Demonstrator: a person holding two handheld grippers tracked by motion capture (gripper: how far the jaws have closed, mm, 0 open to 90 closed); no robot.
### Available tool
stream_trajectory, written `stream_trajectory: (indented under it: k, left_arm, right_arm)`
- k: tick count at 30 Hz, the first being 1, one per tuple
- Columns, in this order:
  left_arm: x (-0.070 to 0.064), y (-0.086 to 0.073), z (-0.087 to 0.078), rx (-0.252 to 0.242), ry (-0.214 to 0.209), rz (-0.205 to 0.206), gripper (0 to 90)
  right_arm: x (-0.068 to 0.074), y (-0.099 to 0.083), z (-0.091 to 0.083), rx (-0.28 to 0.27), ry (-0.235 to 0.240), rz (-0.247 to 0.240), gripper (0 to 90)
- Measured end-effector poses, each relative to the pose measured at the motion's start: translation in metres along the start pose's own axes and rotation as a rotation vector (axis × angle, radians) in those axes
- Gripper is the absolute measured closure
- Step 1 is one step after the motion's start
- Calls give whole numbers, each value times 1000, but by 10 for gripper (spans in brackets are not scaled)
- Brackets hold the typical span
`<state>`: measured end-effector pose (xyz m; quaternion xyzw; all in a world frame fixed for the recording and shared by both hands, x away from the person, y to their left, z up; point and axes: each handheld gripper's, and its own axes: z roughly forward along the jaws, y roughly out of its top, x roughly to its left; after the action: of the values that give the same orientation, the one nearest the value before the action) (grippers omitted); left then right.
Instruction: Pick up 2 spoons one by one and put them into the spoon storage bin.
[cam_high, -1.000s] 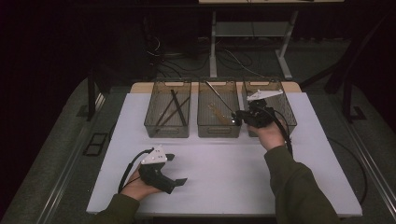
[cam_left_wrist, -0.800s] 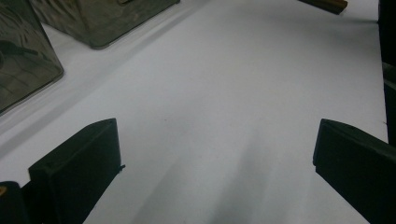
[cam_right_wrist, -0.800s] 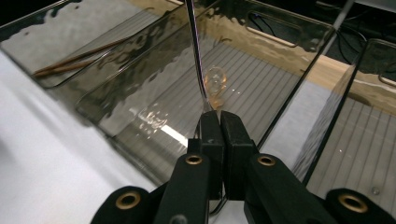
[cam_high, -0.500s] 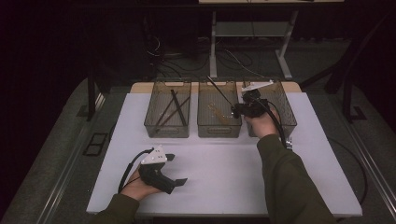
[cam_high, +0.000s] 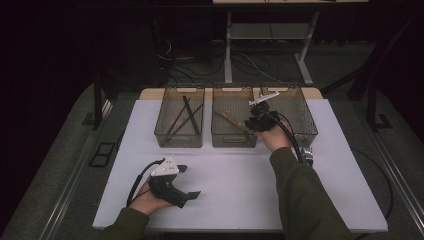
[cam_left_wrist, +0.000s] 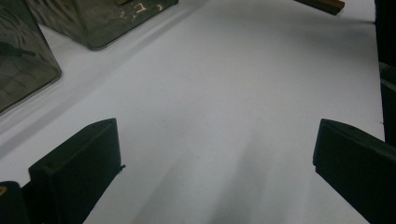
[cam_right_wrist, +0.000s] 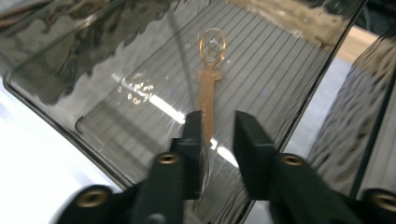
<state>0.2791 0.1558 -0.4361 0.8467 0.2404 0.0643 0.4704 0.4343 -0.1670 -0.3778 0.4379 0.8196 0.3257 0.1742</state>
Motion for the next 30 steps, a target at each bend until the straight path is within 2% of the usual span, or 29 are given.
stream_trajectory:
  k: [5, 11, 20, 23, 30]
  left_arm:
    - [0, 0, 0, 0, -1, -6, 1]
    - [0, 0, 0, -1, 0, -7, 1]
    - [-1, -1, 0, 1, 3, -12, 1]
    - [-1, 0, 0, 2, 3, -8, 1]
    - [-1, 0, 1, 4, 5, -7, 0]
  right_arm:
    - [-2, 1, -9, -47, 38, 43, 517]
    - [-6, -3, -20, -95, 99, 57, 423]
    - [-12, -15, -36, -140, 172, 76, 310]
    - [-13, -21, -42, -147, 175, 72, 280]
    - [-15, -37, -52, -174, 213, 82, 244]
